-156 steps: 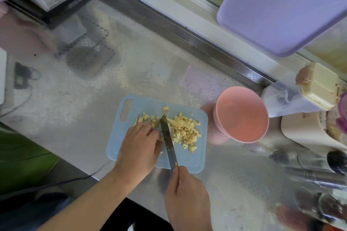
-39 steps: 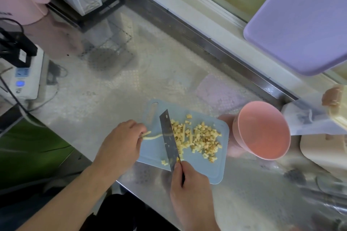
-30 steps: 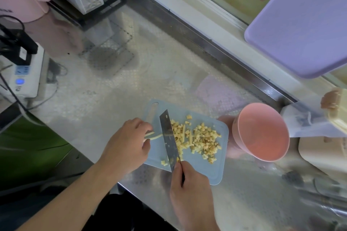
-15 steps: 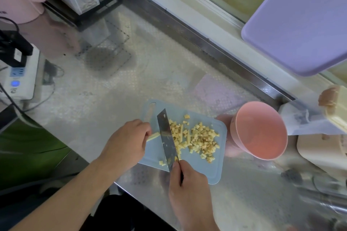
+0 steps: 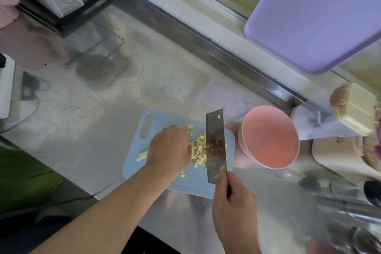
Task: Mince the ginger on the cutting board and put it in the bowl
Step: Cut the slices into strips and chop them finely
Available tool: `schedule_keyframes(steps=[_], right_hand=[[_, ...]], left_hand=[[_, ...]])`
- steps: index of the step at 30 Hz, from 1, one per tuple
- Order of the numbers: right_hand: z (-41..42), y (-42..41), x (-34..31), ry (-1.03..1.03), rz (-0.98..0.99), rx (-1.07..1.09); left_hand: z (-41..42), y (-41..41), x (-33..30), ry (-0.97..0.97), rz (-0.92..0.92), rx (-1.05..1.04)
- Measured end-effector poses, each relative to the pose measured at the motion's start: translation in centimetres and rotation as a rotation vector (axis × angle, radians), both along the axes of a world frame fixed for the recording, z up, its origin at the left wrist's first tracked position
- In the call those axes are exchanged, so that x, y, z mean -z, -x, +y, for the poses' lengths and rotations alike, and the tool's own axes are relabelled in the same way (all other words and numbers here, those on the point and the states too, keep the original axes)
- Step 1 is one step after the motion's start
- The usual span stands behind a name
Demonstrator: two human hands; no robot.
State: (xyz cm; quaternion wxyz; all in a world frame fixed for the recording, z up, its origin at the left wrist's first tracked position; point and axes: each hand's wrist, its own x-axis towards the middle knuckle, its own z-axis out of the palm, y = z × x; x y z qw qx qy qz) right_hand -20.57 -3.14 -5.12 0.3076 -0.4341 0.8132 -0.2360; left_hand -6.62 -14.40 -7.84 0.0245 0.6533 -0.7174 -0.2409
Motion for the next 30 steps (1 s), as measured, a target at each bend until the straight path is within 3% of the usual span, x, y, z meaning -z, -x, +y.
schedule_keyframes(steps=[3, 9, 16, 23, 30], right_hand=[[0.3, 0.5, 0.0, 0.004, 0.0, 0.003], [0.5, 0.5, 0.3, -0.016, -0.048, -0.019], [0.2, 0.6, 0.4, -0.022, -0.066, -0.041], [-0.1, 1.1, 0.4, 0.024, -0.074, -0.067], [-0.3, 1.1, 0.5, -0.029, -0.105, -0.073]], left_hand=[[-0.5, 1.0, -0.7, -0.028, -0.162, 0.002], [-0.7, 1.4, -1.5, -0.072, -0.238, 0.045], [-0.9, 1.7, -1.7, -0.14, -0.146, 0.06], [-2.0, -1.7, -2.6, -0.259, 0.195, -0.24], [-1.3, -6.5, -3.5, -0.223, -0.226, 0.064]])
